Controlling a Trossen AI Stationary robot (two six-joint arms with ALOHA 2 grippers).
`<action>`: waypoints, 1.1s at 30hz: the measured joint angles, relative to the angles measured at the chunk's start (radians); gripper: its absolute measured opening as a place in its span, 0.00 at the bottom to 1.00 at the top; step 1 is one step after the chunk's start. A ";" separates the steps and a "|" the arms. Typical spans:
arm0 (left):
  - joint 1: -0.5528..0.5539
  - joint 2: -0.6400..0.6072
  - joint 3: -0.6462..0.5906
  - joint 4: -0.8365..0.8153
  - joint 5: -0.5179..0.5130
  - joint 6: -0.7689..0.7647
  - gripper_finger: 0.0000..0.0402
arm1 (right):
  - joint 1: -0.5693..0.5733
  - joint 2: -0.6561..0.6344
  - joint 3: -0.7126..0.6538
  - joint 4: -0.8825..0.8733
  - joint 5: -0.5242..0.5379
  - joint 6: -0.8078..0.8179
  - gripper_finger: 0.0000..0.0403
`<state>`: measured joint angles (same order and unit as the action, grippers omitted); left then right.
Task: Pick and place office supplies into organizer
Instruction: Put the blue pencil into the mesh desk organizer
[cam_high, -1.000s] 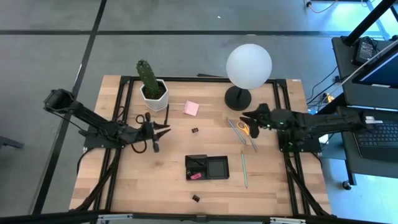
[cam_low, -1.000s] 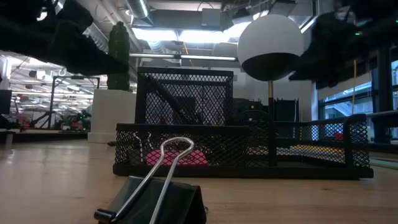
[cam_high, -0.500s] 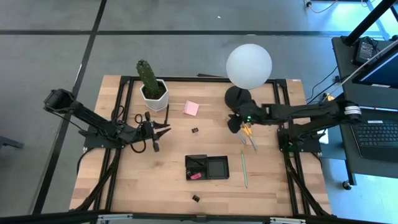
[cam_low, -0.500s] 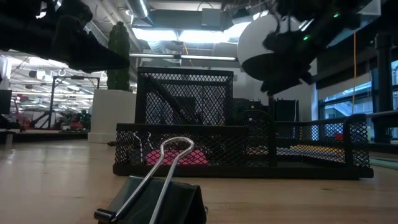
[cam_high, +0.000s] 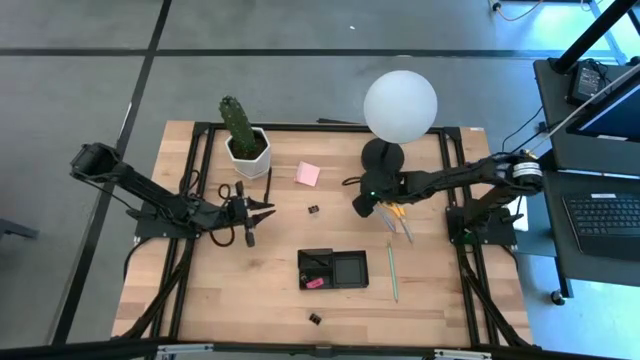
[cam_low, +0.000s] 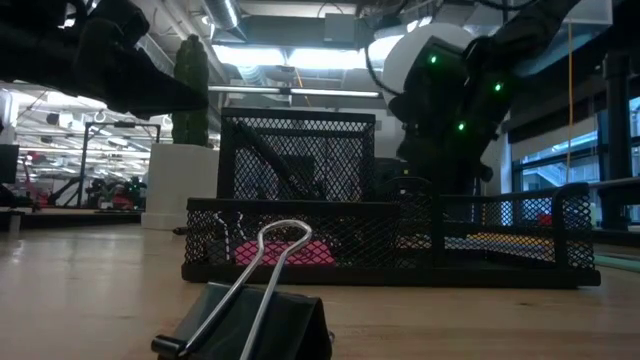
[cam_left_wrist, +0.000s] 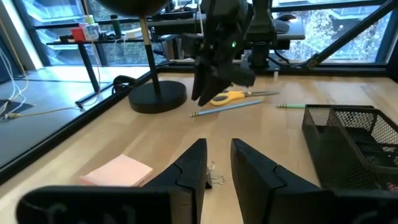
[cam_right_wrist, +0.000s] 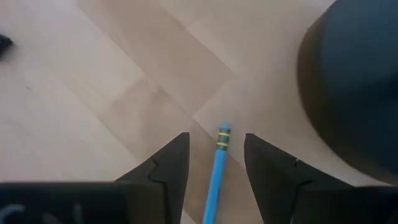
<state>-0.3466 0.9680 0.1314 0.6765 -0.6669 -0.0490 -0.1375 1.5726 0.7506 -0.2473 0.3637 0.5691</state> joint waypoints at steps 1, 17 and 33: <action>0.000 0.000 0.000 -0.001 0.001 -0.005 0.17 | 0.000 0.014 0.000 0.006 0.000 0.000 0.38; 0.000 0.000 0.000 -0.007 0.003 -0.008 0.16 | -0.054 0.135 0.003 0.089 -0.008 -0.001 0.38; 0.000 0.000 0.000 -0.020 0.002 -0.018 0.16 | -0.060 0.142 0.003 0.087 -0.055 -0.007 0.18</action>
<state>-0.3470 0.9683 0.1314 0.6565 -0.6647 -0.0675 -0.1979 1.7149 0.7536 -0.1608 0.3086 0.5620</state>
